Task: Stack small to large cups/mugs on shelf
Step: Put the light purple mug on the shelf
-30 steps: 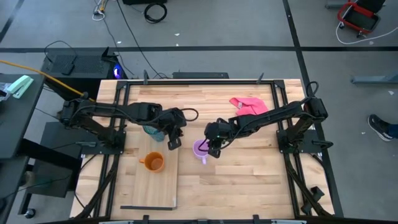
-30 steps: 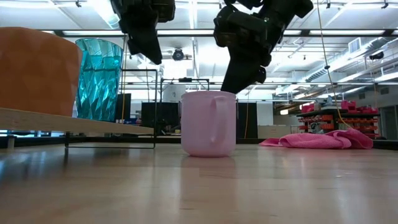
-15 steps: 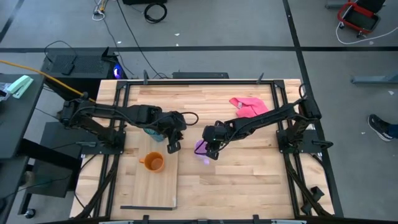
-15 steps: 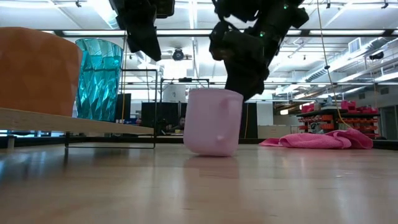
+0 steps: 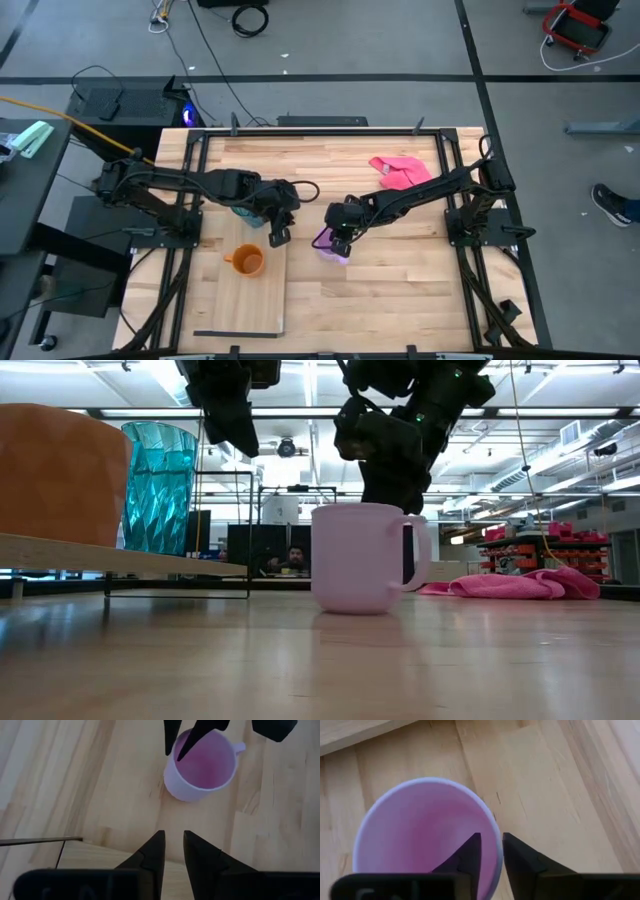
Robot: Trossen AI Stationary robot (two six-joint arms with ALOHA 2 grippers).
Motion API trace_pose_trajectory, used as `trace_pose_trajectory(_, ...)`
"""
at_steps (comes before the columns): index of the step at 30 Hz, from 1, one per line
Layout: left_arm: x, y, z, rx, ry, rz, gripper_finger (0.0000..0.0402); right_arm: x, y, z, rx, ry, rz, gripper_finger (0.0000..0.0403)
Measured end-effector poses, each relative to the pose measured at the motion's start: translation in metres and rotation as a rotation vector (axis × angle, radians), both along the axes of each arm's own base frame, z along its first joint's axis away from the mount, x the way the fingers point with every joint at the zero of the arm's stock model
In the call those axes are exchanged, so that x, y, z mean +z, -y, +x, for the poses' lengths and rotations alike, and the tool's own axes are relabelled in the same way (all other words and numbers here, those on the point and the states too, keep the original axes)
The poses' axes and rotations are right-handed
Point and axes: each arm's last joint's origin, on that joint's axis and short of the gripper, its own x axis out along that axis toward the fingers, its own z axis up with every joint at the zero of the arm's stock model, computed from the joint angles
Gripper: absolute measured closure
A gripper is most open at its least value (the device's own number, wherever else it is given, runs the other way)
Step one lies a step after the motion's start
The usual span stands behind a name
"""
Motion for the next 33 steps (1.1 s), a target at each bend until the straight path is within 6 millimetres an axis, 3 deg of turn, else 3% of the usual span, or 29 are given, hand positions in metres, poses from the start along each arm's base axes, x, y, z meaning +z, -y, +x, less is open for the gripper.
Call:
trace_pose_trajectory(6, 0.000, 0.000, 0.000, 0.008, 0.000, -0.005, 0.0325, 0.000, 0.000, 0.000, 0.004, -0.002, -0.003, 0.0388)
trace_pose_trajectory(14, 0.000, 0.000, 0.000, 0.008, -0.001, -0.005, 0.0330, 0.004, -0.002, -0.007, 0.055, -0.041, -0.038, 0.0394)
trace_pose_trajectory(20, -0.001, 0.002, -0.001, -0.062, -0.009, 0.031, 0.0328, 0.030, -0.011, -0.021, 0.102, 0.003, -0.077, 0.0395)
trace_pose_trajectory(27, -0.001, 0.014, -0.002, -0.170, -0.006, 0.034, 0.0344, 0.049, -0.037, -0.038, 0.266, 0.020, -0.053, 0.0395)
trace_pose_trajectory(33, 0.000, 0.023, -0.002, -0.204, -0.002, 0.031, 0.0356, 0.038, -0.065, -0.039, 0.333, 0.003, -0.052, 0.0395)
